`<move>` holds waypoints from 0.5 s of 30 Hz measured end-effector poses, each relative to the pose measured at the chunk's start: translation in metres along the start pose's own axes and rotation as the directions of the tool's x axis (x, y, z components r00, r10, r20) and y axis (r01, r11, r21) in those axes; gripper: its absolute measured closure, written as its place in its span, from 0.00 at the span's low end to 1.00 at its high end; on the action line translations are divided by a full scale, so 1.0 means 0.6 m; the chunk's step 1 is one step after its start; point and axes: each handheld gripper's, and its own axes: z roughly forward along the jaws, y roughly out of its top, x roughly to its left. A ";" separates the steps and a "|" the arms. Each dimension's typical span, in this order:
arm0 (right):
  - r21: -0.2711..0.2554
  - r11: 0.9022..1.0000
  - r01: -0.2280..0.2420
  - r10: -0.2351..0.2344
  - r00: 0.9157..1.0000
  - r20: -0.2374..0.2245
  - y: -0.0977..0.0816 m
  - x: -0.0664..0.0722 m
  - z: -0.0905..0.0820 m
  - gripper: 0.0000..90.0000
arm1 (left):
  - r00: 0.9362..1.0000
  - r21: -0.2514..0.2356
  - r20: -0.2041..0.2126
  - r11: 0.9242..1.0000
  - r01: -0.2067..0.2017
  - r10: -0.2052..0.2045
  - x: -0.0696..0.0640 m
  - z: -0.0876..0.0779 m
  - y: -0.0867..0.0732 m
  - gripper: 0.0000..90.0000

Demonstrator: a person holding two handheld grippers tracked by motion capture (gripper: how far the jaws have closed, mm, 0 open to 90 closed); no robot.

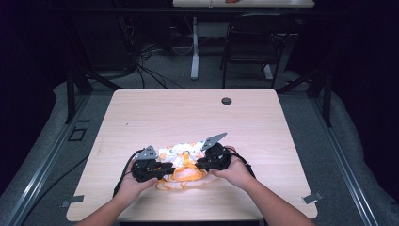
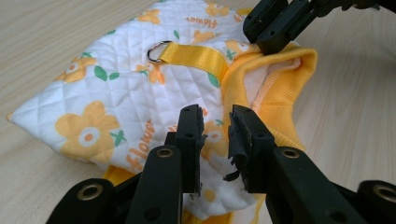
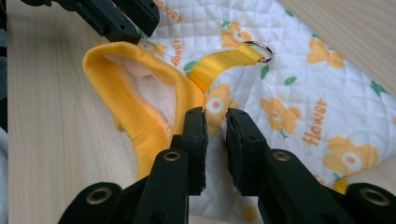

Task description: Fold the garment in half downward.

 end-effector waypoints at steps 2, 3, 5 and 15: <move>-0.004 1.000 0.003 -0.003 1.000 -0.003 -0.004 0.003 0.001 0.86 | 1.000 0.006 -0.003 1.000 -0.006 0.006 -0.003 0.001 -0.004 0.80; 0.004 1.000 0.007 -0.007 1.000 -0.006 -0.005 0.004 0.000 0.86 | 1.000 0.005 -0.002 1.000 -0.009 0.009 -0.004 0.002 -0.007 0.79; 0.000 1.000 0.005 -0.005 1.000 -0.007 -0.009 0.006 0.002 0.86 | 1.000 0.006 -0.003 1.000 -0.004 0.004 -0.006 0.004 -0.012 0.78; 0.027 0.999 0.022 -0.022 1.000 0.014 -0.035 0.024 0.016 0.84 | 1.000 0.012 0.015 1.000 -0.009 0.009 -0.013 0.004 -0.031 0.75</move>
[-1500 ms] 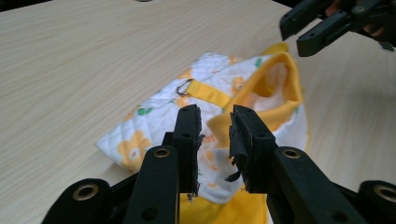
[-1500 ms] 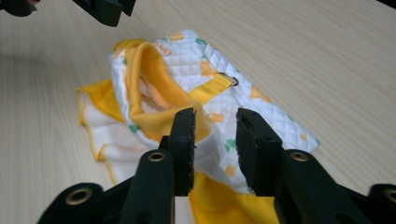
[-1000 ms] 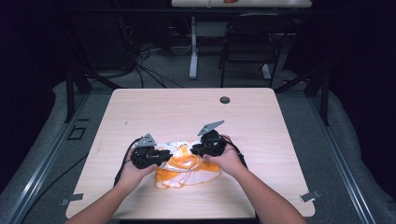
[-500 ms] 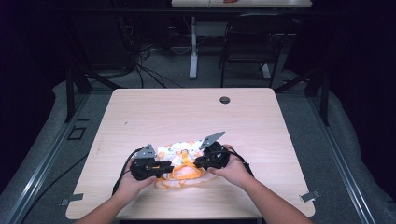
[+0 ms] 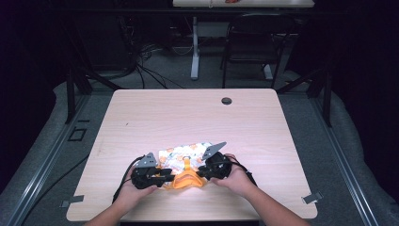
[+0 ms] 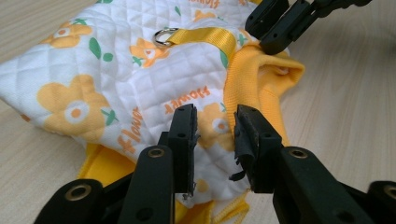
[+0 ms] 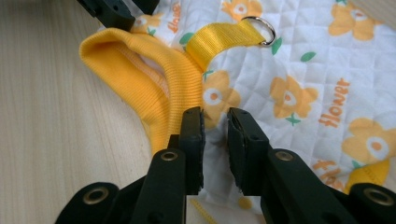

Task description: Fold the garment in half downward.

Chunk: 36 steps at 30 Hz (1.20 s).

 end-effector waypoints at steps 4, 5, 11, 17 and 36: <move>0.017 1.000 0.023 -0.023 1.000 0.014 -0.008 0.005 0.002 0.84 | 1.000 0.016 0.019 1.000 -0.004 0.003 -0.006 0.001 -0.009 0.73; 0.014 1.000 0.028 -0.028 0.999 0.022 -0.009 0.006 0.002 0.84 | 1.000 0.022 0.024 1.000 -0.003 0.002 -0.007 0.001 -0.012 0.73; 0.008 0.999 0.036 -0.036 0.998 0.047 -0.021 0.010 0.005 0.84 | 0.999 0.018 0.033 1.000 -0.001 0.000 -0.005 0.001 -0.023 0.73; -0.041 0.999 -0.016 0.018 0.999 0.040 -0.036 0.008 0.007 0.84 | 1.000 0.020 0.005 1.000 -0.009 0.009 -0.011 0.005 -0.024 0.73; -0.077 0.994 -0.080 0.084 0.995 0.055 -0.039 0.001 0.010 0.84 | 0.995 0.042 -0.088 0.998 -0.049 0.053 0.005 0.022 -0.002 0.73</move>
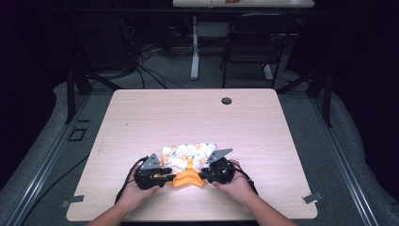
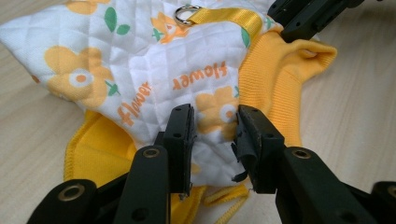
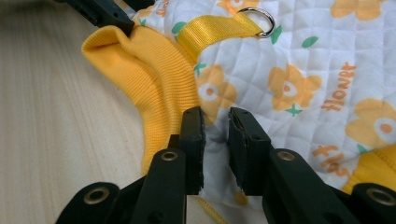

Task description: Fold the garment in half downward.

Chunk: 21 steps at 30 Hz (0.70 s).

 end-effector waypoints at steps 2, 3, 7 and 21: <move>-0.009 1.000 -0.008 0.008 1.000 0.003 0.001 -0.004 0.002 0.84 | 1.000 -0.003 -0.017 1.000 -0.011 0.011 0.005 0.004 0.003 0.73; -0.007 1.000 -0.013 0.013 1.000 0.005 0.002 -0.006 0.002 0.84 | 1.000 -0.010 -0.016 1.000 0.003 -0.003 0.007 0.006 0.004 0.73; -0.010 1.000 -0.022 0.022 1.000 0.019 0.005 -0.013 0.004 0.84 | 1.000 -0.020 -0.018 1.000 0.022 -0.022 0.017 0.012 0.007 0.73; -0.018 0.999 -0.036 0.036 0.998 0.049 0.018 -0.034 0.013 0.83 | 0.998 -0.040 -0.049 0.998 0.047 -0.049 0.036 0.023 0.016 0.73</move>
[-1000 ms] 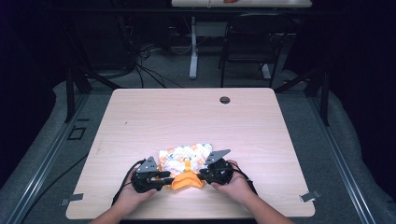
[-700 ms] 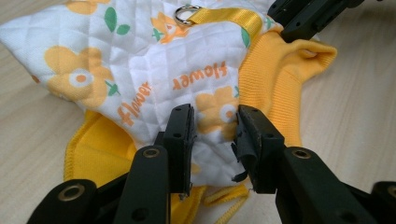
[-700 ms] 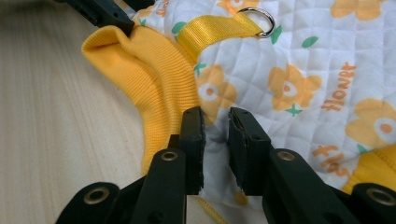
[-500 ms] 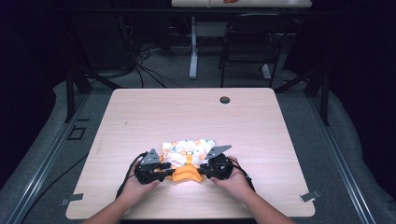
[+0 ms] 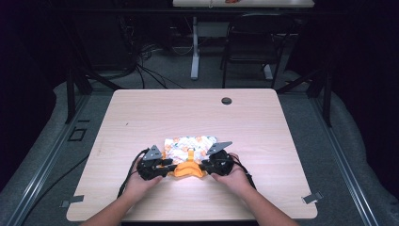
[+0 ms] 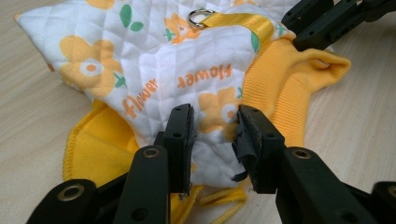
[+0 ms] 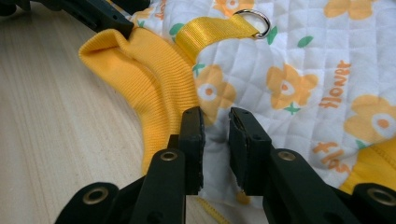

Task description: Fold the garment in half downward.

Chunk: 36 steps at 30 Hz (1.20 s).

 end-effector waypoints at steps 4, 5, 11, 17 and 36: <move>-0.010 1.000 -0.011 0.011 1.000 -0.002 0.000 -0.004 0.002 0.83 | 1.000 -0.004 0.006 1.000 0.017 -0.017 0.006 0.001 0.001 0.73; -0.012 1.000 -0.015 0.015 1.000 0.000 0.000 -0.005 0.002 0.83 | 1.000 -0.010 0.008 1.000 0.022 -0.022 0.007 0.002 0.000 0.73; -0.010 1.000 -0.018 0.018 1.000 0.012 0.007 -0.012 0.007 0.83 | 0.999 -0.032 -0.002 0.998 0.046 -0.046 0.016 0.007 0.001 0.73; -0.015 1.000 -0.022 0.022 0.999 0.023 0.013 -0.020 0.013 0.83 | 0.999 -0.011 -0.032 0.999 0.040 -0.040 0.022 0.013 0.012 0.73; -0.036 0.998 -0.050 0.052 0.997 0.060 0.024 -0.038 0.022 0.81 | 0.994 -0.055 -0.028 0.993 0.109 -0.110 0.039 0.022 0.013 0.73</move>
